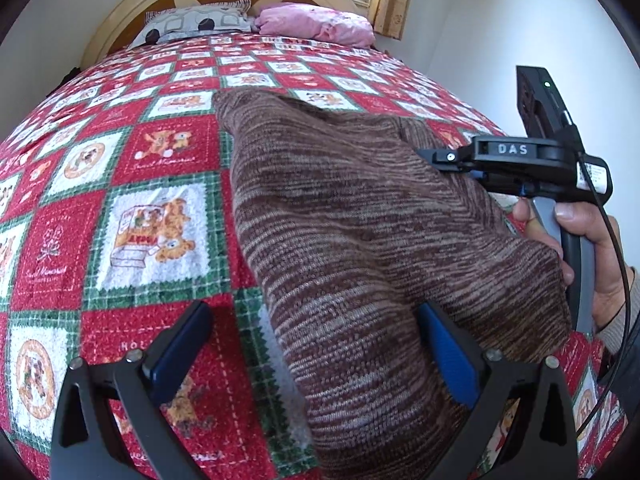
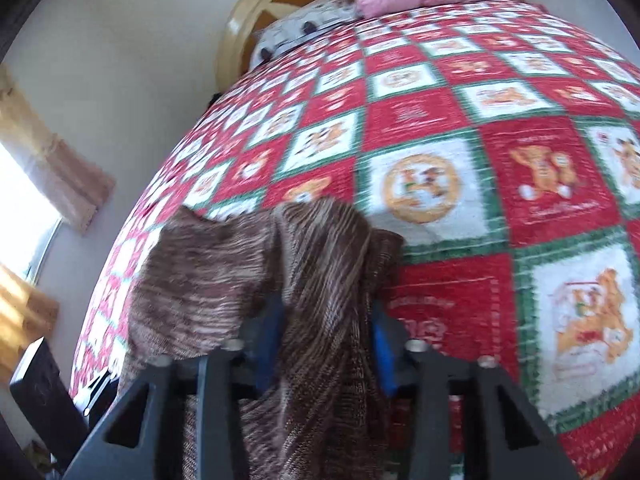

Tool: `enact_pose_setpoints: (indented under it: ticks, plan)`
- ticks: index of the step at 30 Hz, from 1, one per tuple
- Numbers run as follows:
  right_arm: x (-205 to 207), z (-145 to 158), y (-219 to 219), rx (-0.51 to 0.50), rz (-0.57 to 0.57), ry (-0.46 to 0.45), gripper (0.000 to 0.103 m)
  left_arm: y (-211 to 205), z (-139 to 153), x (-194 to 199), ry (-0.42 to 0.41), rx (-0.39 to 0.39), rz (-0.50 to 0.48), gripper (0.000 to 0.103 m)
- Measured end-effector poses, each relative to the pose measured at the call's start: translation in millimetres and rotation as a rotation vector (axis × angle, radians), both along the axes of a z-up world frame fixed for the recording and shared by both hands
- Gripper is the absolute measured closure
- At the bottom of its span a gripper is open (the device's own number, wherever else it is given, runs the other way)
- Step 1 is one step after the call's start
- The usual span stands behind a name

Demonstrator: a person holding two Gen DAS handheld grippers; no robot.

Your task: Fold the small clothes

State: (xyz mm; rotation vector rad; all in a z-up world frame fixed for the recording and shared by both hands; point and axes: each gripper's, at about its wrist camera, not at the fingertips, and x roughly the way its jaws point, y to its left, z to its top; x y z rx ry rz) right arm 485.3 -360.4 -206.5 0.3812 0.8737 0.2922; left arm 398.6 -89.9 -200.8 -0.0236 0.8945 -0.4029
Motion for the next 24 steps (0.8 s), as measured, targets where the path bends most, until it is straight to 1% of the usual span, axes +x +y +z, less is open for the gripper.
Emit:
enact_pose_setpoints:
  ticks: [1, 2, 3, 4, 5, 6, 7, 8, 9, 11, 12, 15, 19, 24]
  plan:
    - [1, -1, 1, -0.004, 0.001, 0.003, 0.067, -1, 0, 0, -0.001, 0.002, -0.002, 0.000]
    - [2, 0, 1, 0.002, 0.004, 0.007, 0.069, -1, 1, -2, -0.005, 0.000, -0.008, 0.004]
    - [2, 0, 2, 0.012, 0.011, 0.010, 0.077, -2, 2, -4, -0.010, -0.007, -0.022, 0.013]
    - [2, 1, 4, 0.019, 0.019, 0.009, 0.082, -3, 3, -6, -0.015, -0.015, -0.040, 0.019]
    - [0, 3, 7, 0.009, 0.021, 0.003, 0.083, -4, 5, -7, -0.016, -0.025, -0.057, 0.035]
    - [-1, 5, 11, -0.008, 0.022, -0.002, 0.084, -5, 6, -9, -0.017, -0.034, -0.075, 0.040]
    - [-4, 8, 14, -0.027, 0.023, -0.011, 0.084, -5, 6, -11, -0.020, -0.028, -0.074, 0.042]
    - [-6, 11, 17, -0.040, 0.022, -0.018, 0.084, -5, 7, -11, -0.022, -0.026, -0.070, 0.048]
    - [-8, 12, 18, -0.050, 0.018, -0.024, 0.085, -4, 8, -12, -0.023, -0.028, -0.068, 0.057]
    - [-13, 17, 21, -0.067, 0.009, -0.039, 0.085, -2, 10, -16, -0.032, -0.031, -0.069, 0.064]
    - [-15, 20, 23, -0.072, 0.006, -0.047, 0.085, -1, 12, -19, -0.037, -0.030, -0.071, 0.067]
    - [-23, 32, 29, -0.083, 0.009, -0.078, 0.086, 1, 17, -26, -0.053, -0.026, -0.071, 0.070]
    - [-34, 47, 40, -0.091, 0.020, -0.111, 0.086, 11, 27, -36, -0.063, -0.048, -0.066, 0.071]
    - [-49, 62, 63, -0.095, 0.042, -0.134, 0.086, 31, 42, -56, -0.080, -0.044, -0.060, 0.071]
